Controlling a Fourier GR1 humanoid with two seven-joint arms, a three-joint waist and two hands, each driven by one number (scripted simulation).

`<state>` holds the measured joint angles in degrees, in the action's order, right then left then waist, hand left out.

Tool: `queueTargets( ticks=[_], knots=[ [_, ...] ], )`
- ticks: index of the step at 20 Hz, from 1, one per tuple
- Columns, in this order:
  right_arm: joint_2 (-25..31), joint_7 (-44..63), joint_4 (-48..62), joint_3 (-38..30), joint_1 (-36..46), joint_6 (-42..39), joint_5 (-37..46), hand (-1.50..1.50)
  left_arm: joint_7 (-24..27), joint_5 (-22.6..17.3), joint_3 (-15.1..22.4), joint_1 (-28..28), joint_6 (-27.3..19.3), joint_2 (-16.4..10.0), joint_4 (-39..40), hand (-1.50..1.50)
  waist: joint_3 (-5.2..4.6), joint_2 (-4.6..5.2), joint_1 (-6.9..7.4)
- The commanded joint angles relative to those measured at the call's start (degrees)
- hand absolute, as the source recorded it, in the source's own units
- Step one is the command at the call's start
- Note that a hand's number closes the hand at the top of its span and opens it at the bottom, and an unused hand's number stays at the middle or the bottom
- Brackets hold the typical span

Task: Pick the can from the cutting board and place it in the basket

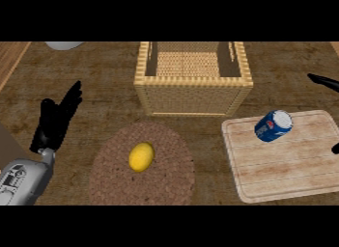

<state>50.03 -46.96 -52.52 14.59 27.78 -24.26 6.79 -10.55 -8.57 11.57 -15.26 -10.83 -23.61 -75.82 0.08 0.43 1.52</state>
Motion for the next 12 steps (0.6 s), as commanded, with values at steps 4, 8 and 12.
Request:
queueTargets(
  ticks=[4,8,12],
  knots=[
    [-4.4,-7.4,5.8,1.6,3.9,-4.5,2.1,-1.5,-2.1,2.0,0.4,2.0,-0.9,1.2,-3.6,0.0,-0.02,-0.28,-0.31],
    [-7.1,-8.7,9.8,2.9,5.7,-2.0,4.9,-1.5,0.3,1.7,-2.0,1.0,1.2,0.8,-0.9,0.0,-0.03,-0.1,-0.41],
    [-7.4,-8.1,7.0,3.2,4.1,-2.3,4.5,-1.5,2.0,0.8,-3.8,2.9,3.1,0.9,1.1,0.0,-0.07,-0.28,-0.98]
  ],
)
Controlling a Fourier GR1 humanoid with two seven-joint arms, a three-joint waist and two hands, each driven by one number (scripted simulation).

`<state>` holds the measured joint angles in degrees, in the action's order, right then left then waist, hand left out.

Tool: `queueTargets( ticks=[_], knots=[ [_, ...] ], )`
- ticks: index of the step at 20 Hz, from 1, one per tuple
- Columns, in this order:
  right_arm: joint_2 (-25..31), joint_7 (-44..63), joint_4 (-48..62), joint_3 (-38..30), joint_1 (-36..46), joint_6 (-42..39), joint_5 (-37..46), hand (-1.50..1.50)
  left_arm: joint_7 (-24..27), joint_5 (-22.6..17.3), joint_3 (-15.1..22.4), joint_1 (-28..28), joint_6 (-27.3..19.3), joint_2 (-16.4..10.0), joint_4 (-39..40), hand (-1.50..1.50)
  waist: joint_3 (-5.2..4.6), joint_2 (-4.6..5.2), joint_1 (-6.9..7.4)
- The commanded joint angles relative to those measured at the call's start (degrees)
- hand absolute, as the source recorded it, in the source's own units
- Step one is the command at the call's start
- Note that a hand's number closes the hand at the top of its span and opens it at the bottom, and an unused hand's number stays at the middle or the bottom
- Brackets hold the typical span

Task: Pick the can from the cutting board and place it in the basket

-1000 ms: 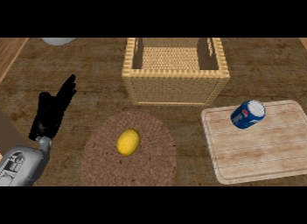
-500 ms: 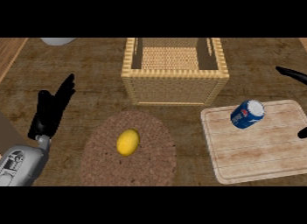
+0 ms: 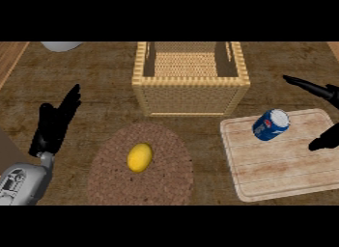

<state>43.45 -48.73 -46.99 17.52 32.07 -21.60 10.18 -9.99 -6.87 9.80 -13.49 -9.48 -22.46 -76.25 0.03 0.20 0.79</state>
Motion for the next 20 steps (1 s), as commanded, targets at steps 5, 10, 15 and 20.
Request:
queueTargets(
  ticks=[5,10,15,20],
  knots=[
    [-4.0,-4.9,5.8,0.9,3.9,-4.4,3.1,-1.5,0.6,1.1,-2.6,-3.6,0.9,1.6,3.1,0.0,0.0,0.14,-0.17],
    [-4.7,-2.5,4.4,1.2,3.6,-5.3,4.1,-1.5,-2.4,3.6,-1.5,-3.4,-0.2,3.2,1.3,0.0,-0.02,-0.01,-0.45],
    [-5.2,-3.3,3.8,1.6,1.8,-5.4,5.3,-1.5,-1.0,3.6,-2.6,1.8,0.9,3.1,-1.5,0.0,-0.02,-0.18,-0.42],
    [-7.4,-2.6,6.3,1.1,4.3,-5.0,6.8,-1.5,-2.6,4.3,-4.1,-1.5,2.0,3.2,-0.3,0.0,-0.02,-0.1,-0.42]
  ],
)
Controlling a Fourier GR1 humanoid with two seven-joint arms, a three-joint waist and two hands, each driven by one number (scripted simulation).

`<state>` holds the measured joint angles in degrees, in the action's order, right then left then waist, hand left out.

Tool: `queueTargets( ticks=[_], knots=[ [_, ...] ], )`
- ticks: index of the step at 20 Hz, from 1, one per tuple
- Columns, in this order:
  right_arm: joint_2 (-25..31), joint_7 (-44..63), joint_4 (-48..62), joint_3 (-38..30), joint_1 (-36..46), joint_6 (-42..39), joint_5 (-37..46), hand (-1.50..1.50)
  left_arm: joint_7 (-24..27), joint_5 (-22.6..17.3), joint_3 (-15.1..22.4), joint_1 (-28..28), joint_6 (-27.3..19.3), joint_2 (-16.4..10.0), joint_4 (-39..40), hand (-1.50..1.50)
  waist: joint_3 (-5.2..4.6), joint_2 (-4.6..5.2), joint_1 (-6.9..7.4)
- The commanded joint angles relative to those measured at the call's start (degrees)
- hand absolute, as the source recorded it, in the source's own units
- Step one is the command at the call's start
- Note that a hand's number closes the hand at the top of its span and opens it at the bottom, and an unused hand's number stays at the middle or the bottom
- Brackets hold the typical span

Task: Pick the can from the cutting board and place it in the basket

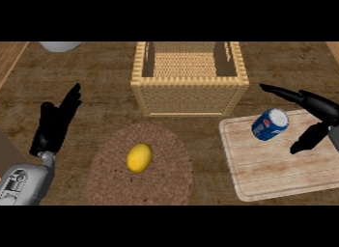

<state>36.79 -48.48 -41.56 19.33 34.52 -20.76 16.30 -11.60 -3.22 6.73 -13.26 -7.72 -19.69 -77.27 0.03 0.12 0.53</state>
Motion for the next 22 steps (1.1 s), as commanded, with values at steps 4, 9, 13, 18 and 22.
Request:
queueTargets(
  ticks=[4,9,13,18,22],
  knots=[
    [-2.9,-2.0,1.7,-1.2,1.9,-4.7,1.6,-1.5,-0.5,0.6,-1.8,1.7,2.2,-0.5,-2.0,0.0,-0.01,-0.07,0.12],
    [-4.4,-5.9,0.9,-0.1,-2.3,-0.5,4.5,1.5,-1.3,1.5,-2.6,0.5,2.5,0.5,-1.8,0.0,-0.01,-0.11,-0.22],
    [-2.7,-7.2,-0.4,-2.0,0.5,3.9,6.8,1.5,0.0,2.8,-3.4,1.6,2.5,0.5,-1.6,0.0,-0.02,-0.12,-0.18],
    [-17.1,18.6,0.5,1.8,6.0,17.2,13.2,1.5,-1.4,2.1,-3.1,0.0,4.4,-0.1,-1.2,0.0,-0.29,-0.53,1.49],
    [-18.0,30.3,4.6,2.8,8.8,18.3,16.8,1.5,-1.0,3.1,-0.8,-1.2,3.6,2.4,-1.2,0.0,-1.53,0.16,5.79]
  ],
)
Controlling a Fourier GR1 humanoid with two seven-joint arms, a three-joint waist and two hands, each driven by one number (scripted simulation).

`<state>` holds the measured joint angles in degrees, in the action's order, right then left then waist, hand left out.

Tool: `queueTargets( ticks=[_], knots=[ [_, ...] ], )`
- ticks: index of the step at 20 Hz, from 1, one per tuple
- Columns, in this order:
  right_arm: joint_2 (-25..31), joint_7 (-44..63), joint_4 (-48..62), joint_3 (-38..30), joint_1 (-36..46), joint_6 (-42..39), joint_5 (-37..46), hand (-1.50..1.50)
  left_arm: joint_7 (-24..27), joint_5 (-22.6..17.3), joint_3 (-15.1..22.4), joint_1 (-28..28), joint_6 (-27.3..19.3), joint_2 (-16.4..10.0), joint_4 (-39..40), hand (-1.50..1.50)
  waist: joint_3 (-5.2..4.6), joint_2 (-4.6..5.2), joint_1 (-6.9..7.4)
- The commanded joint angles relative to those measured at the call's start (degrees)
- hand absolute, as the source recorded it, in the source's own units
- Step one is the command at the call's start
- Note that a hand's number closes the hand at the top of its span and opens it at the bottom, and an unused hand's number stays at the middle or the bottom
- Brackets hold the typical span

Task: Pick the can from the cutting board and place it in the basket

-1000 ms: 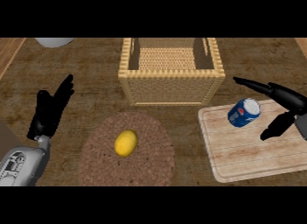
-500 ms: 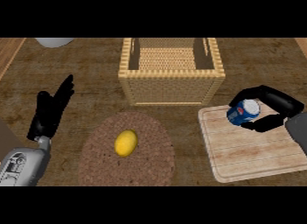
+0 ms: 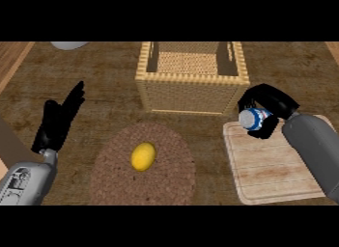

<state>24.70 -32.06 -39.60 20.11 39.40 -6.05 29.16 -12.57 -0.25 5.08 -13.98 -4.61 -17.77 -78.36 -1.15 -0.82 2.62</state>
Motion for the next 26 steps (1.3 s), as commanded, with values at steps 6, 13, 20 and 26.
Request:
queueTargets(
  ticks=[6,13,20,26],
  knots=[
    [-8.9,29.8,1.8,3.6,8.5,5.6,8.7,1.5,-0.1,0.5,2.3,-2.0,1.6,1.1,0.6,0.0,-0.21,1.19,5.44],
    [-20.2,48.1,-2.9,1.6,11.1,9.0,8.4,1.5,-0.7,0.8,2.7,-2.8,1.2,1.9,1.1,0.0,0.59,0.73,5.6],
    [-24.5,68.1,-7.5,-1.5,25.3,24.0,4.8,1.5,-1.2,1.2,4.5,-5.4,1.7,3.6,1.7,0.0,0.9,1.18,8.1],
    [-24.6,85.9,-5.9,1.6,40.9,31.8,7.5,1.5,-0.5,1.5,4.2,-6.1,1.7,3.7,3.5,0.0,0.64,1.41,7.63]
  ],
)
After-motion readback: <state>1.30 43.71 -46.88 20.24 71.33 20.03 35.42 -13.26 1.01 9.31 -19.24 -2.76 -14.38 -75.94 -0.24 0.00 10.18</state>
